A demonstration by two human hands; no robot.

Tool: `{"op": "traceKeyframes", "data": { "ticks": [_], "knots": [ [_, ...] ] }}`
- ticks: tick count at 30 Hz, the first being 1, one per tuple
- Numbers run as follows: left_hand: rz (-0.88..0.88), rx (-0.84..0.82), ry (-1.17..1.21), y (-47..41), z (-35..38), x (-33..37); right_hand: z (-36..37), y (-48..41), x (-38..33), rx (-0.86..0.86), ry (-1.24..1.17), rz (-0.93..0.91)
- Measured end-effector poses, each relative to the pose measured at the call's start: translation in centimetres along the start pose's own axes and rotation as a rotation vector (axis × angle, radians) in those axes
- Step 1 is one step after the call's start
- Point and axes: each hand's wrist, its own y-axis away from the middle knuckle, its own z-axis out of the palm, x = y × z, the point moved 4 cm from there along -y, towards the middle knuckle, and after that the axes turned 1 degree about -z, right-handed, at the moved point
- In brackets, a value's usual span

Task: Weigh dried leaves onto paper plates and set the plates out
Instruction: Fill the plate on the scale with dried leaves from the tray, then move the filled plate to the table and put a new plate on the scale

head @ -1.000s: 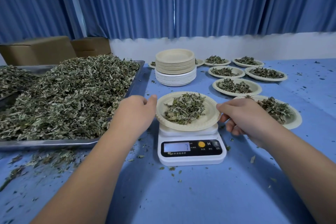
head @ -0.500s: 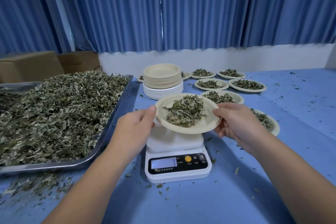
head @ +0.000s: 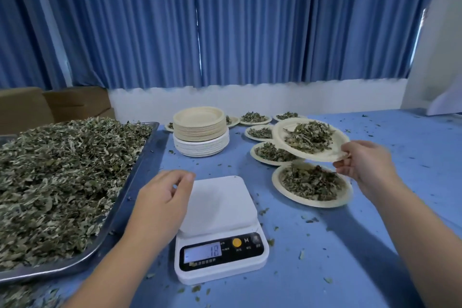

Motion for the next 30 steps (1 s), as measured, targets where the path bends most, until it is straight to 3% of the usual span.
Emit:
{"op": "traceKeyframes", "data": {
  "ticks": [5,15,30],
  "knots": [
    [0.049,-0.018,-0.065,-0.3,0.5,0.4,-4.2,-2.9,1.5,0.146,0.048,0.042],
    [0.062,-0.004,-0.048,-0.1,0.2,0.2,-5.5,-4.9,4.5,0.264,-0.005,0.197],
    [0.086,0.025,-0.044,0.2,0.0,0.5,-5.1,-4.8,4.9,0.192,-0.056,0.261]
  ]
}}
